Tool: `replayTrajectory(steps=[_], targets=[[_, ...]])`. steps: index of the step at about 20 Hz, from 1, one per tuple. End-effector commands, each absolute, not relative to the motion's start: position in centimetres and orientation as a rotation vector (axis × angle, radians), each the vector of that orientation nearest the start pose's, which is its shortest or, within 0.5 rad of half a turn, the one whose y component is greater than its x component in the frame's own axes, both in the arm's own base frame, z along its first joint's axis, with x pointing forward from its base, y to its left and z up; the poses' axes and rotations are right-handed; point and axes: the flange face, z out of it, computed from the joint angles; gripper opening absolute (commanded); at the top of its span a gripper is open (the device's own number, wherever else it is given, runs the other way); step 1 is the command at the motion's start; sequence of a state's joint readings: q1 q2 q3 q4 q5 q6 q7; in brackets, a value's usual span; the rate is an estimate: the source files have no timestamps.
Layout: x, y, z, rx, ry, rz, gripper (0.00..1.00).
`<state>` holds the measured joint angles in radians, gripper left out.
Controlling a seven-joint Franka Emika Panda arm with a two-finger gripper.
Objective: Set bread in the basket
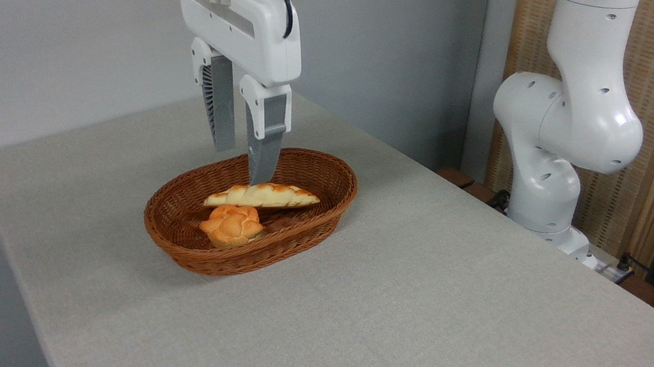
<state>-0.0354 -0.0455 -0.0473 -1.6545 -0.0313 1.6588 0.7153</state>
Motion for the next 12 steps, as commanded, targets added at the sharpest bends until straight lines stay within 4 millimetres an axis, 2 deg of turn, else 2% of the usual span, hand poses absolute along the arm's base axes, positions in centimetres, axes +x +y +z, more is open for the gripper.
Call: replayTrajectory(steps=[1,12], targets=[[55.55,-4.81,62.31,-2.893,1.217,-0.029,1.00],[55.33,-4.92,62.42,-2.904,1.218,-0.034,1.00]])
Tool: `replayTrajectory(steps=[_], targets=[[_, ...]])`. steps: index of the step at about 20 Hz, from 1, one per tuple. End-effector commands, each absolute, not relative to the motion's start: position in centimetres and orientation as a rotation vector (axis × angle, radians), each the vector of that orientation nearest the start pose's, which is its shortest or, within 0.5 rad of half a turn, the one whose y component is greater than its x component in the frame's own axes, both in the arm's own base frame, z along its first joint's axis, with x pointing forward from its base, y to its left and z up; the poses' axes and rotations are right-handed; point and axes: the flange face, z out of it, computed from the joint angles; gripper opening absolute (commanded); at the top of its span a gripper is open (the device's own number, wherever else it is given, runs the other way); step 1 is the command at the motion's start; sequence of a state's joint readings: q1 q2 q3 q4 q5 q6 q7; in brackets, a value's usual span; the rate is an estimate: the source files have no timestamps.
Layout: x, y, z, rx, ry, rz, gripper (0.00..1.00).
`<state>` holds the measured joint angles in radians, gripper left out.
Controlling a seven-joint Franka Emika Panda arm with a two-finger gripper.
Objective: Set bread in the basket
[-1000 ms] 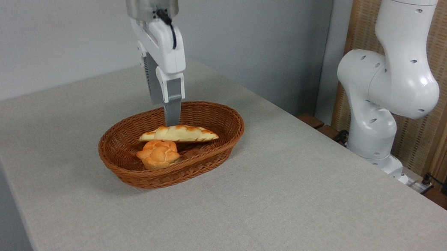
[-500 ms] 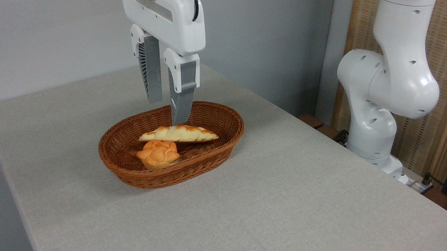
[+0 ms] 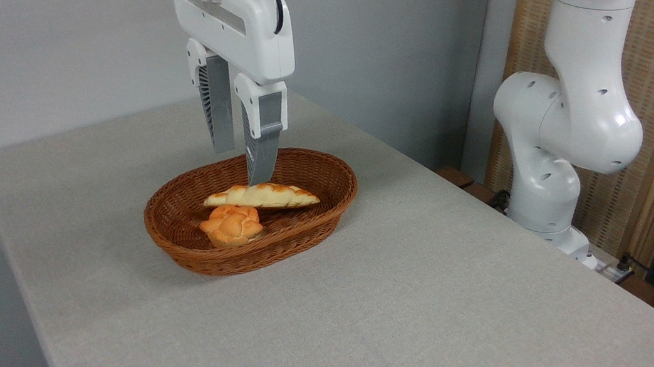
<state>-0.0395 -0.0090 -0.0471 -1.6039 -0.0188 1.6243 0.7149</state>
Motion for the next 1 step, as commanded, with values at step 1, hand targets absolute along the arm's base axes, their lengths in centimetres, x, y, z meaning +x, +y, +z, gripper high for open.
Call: replayTrajectory(steps=[1], targets=[[55.33,-4.92,62.42,-2.904,1.218,-0.034,1.00]])
